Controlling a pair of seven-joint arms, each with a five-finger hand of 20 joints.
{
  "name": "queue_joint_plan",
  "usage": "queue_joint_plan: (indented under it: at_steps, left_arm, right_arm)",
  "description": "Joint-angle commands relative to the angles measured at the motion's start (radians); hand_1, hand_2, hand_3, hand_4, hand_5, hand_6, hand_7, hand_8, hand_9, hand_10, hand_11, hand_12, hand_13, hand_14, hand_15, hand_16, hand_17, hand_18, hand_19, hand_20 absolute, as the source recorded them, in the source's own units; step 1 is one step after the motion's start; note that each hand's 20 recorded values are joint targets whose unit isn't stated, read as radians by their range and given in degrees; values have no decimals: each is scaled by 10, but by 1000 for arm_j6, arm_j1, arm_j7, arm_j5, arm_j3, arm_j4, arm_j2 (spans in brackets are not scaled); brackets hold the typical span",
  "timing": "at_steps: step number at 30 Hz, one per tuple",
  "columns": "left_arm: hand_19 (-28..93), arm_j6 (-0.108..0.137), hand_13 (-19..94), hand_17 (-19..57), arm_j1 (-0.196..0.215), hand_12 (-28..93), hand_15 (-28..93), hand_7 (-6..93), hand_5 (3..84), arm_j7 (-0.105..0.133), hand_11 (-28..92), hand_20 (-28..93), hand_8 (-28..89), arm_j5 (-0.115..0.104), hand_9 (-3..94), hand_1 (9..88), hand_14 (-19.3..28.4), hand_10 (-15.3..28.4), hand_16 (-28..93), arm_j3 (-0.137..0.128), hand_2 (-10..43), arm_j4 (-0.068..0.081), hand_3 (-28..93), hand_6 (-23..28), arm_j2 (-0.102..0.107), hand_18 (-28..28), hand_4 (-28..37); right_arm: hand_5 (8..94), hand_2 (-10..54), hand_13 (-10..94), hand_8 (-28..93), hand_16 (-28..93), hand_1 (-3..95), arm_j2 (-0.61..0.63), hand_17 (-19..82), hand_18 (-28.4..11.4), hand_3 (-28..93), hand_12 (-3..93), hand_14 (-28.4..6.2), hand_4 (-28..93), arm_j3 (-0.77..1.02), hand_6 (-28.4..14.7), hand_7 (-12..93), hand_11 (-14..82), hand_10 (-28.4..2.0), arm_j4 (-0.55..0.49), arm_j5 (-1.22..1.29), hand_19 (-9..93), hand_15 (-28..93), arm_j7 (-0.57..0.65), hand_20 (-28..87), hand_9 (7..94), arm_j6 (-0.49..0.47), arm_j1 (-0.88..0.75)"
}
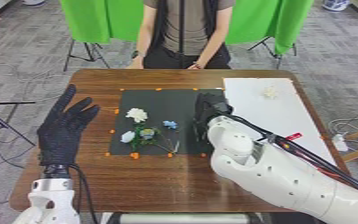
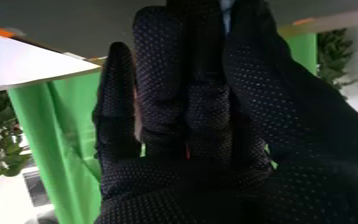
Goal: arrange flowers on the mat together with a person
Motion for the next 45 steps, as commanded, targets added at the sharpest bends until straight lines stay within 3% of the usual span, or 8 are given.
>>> queue_joint_plan:
  at_steps: [1,7,19,24,30,36,42,45]
  left_arm:
    - [652,7,302,-32,12,107,451,118,330,-7,230,-42,-94,-7,375,221,235,181,-72,3,85,0,753,56,-2,250,-282]
    - [648,9,298,-35,15,109,449,117,335,-15,233,-40,-94,-5,377,222,235,180,-73,2,87,0,754,59,-11,247,-282]
    - [647,3,298,-35,28,108,448,118,337,-32,236,-32,-93,4,377,225,235,182,-71,-8,87,-4,757,62,-25,248,-276]
    - [647,8,297,-35,42,107,450,117,338,-30,236,-30,-93,0,377,225,235,181,-71,-13,87,-7,756,62,-24,249,-274]
    - [647,12,298,-34,61,106,448,114,336,-36,230,-29,-93,5,375,222,235,180,-71,-32,88,-14,750,59,-13,250,-277]
    - [649,36,299,-34,78,105,447,112,322,-20,224,-28,-94,3,372,221,236,178,-71,-33,88,-29,750,51,23,253,-278]
    - [643,27,299,-35,78,102,438,108,316,-37,211,-32,-95,42,370,217,234,175,-72,-39,87,-28,748,46,16,253,-281]
    - [635,29,302,-35,74,100,421,107,314,-32,200,-36,-94,41,366,214,231,169,-73,-30,87,-22,748,45,13,254,-282]
  right_arm:
    - [755,-95,670,-62,205,528,5,196,-184,673,321,-87,-283,15,23,191,199,-97,-31,-34,719,597,18,201,826,-61,-23]
    - [691,-95,638,-115,158,435,3,178,-209,730,203,-115,-282,20,11,165,342,-141,-60,-71,717,656,63,224,751,-80,-31]
    - [653,-95,616,-140,152,382,20,177,-231,708,197,-134,-270,43,-1,153,359,-156,-104,-104,728,692,77,234,717,-101,-42]
    - [646,-77,612,-138,149,352,57,177,-235,695,196,-140,-260,152,-5,146,359,-162,-204,2,731,698,37,236,717,-49,-108]
    - [586,87,527,-129,97,224,77,119,-234,662,156,-203,-241,597,-40,128,235,-206,-391,568,659,602,-114,193,635,-53,-365]
    - [555,112,451,-126,70,202,63,61,-225,692,144,-219,-241,907,-43,127,176,-209,-450,1021,582,514,-358,150,572,-32,-589]
    - [498,141,395,-122,74,160,93,41,-204,718,137,-222,-249,1003,-35,114,141,-202,-469,1249,518,422,-674,138,517,29,-775]
    - [438,151,353,-117,93,139,93,32,-196,726,131,-222,-262,996,-20,98,97,-184,-465,1322,469,333,-848,142,462,99,-861]
